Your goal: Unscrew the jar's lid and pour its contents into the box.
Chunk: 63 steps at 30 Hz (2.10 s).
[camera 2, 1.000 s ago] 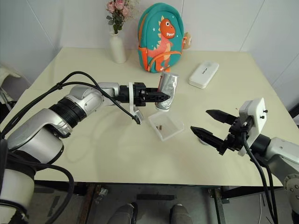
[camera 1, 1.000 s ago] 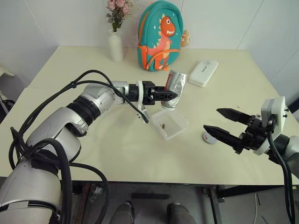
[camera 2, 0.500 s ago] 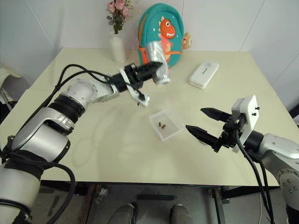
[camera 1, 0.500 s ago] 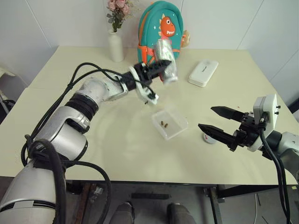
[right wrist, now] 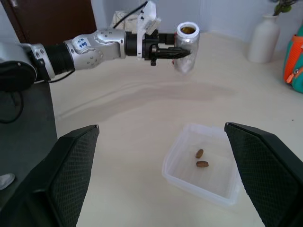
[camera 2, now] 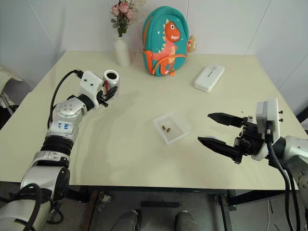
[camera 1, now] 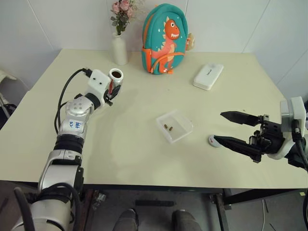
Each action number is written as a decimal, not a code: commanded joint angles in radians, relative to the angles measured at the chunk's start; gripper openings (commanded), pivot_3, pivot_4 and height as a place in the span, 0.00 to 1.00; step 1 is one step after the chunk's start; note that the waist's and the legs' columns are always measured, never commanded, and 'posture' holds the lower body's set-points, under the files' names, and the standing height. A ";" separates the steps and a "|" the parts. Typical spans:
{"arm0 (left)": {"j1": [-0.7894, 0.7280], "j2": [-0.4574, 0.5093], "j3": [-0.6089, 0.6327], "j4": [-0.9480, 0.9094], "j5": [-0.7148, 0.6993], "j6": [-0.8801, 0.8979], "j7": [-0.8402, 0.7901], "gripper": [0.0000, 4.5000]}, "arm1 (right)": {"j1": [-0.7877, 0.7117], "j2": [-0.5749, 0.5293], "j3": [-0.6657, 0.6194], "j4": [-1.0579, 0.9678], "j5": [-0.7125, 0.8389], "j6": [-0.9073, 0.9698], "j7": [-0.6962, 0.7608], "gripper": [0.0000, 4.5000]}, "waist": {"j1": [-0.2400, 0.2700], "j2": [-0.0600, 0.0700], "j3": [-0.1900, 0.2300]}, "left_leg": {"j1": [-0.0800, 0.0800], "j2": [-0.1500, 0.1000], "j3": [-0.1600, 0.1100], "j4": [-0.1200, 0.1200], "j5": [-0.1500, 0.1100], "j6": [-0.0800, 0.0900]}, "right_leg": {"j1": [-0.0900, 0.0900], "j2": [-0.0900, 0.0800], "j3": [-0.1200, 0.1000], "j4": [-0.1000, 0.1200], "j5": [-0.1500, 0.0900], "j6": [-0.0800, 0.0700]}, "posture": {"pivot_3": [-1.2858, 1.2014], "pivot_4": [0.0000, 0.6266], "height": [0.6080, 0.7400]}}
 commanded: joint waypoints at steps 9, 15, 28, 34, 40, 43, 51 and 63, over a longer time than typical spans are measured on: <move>0.117 -0.038 0.057 -0.190 -0.178 0.184 -0.190 0.42 | -0.106 -0.007 0.051 0.070 -0.053 -0.051 0.035 0.99 | -0.003 0.000 0.000 | 0.001 0.001 0.000 0.000 0.007 0.000 | 0.001 0.001 0.000 -0.002 0.009 -0.002 | 0.52 0.24 1.00; 0.125 -0.040 0.068 -0.174 -0.196 0.228 -0.223 0.42 | -0.115 -0.008 0.063 0.092 -0.066 -0.057 0.063 0.99 | -0.004 0.000 0.000 | 0.001 0.001 0.000 -0.001 0.007 -0.001 | 0.001 0.002 0.001 -0.002 0.010 -0.002 | 0.52 0.24 1.00; 0.144 -0.040 0.065 -0.184 -0.186 0.252 -0.238 0.77 | -0.163 0.008 0.100 0.109 -0.094 -0.064 0.048 1.00 | -0.003 0.000 0.000 | 0.000 0.001 0.000 -0.004 0.007 0.000 | 0.000 0.002 0.001 -0.008 0.011 -0.002 | 0.52 0.24 1.00; 0.161 -0.026 0.054 -0.227 -0.169 0.265 -0.223 0.99 | -0.182 0.010 0.108 0.129 -0.110 -0.073 0.059 1.00 | -0.002 0.000 0.000 | 0.000 0.001 0.000 -0.005 0.007 0.000 | 0.000 0.002 0.001 -0.009 0.011 -0.002 | 0.52 0.24 1.00; 0.192 0.005 0.068 -0.299 -0.178 0.314 -0.220 0.99 | -0.202 0.011 0.118 0.155 -0.126 -0.084 0.070 1.00 | -0.004 0.000 0.000 | 0.000 0.002 0.000 -0.007 0.007 0.000 | 0.000 0.002 0.001 -0.010 0.011 -0.002 | 0.52 0.24 1.00; 0.238 0.046 0.070 -0.384 -0.179 0.381 -0.219 0.99 | -0.216 0.015 0.129 0.176 -0.139 -0.097 0.079 1.00 | -0.008 0.000 0.000 | 0.000 0.002 0.001 -0.008 0.007 0.000 | 0.000 0.002 0.001 -0.011 0.011 -0.002 | 0.52 0.24 1.00; 0.342 0.143 0.096 -0.552 -0.206 0.511 -0.226 0.99 | -0.234 0.012 0.135 0.212 -0.161 -0.110 0.108 1.00 | -0.004 0.000 0.000 | 0.000 0.002 0.001 -0.009 0.007 0.000 | 0.000 0.002 0.001 -0.012 0.011 -0.002 | 0.52 0.24 1.00; 0.537 0.423 0.305 -0.654 -0.390 0.379 -0.627 0.99 | -0.272 -0.024 0.134 0.261 -0.192 -0.117 0.159 1.00 | -0.016 0.001 0.001 | 0.001 0.012 0.005 -0.018 0.006 -0.002 | -0.002 0.008 -0.001 -0.022 0.012 -0.010 | 0.52 0.24 1.00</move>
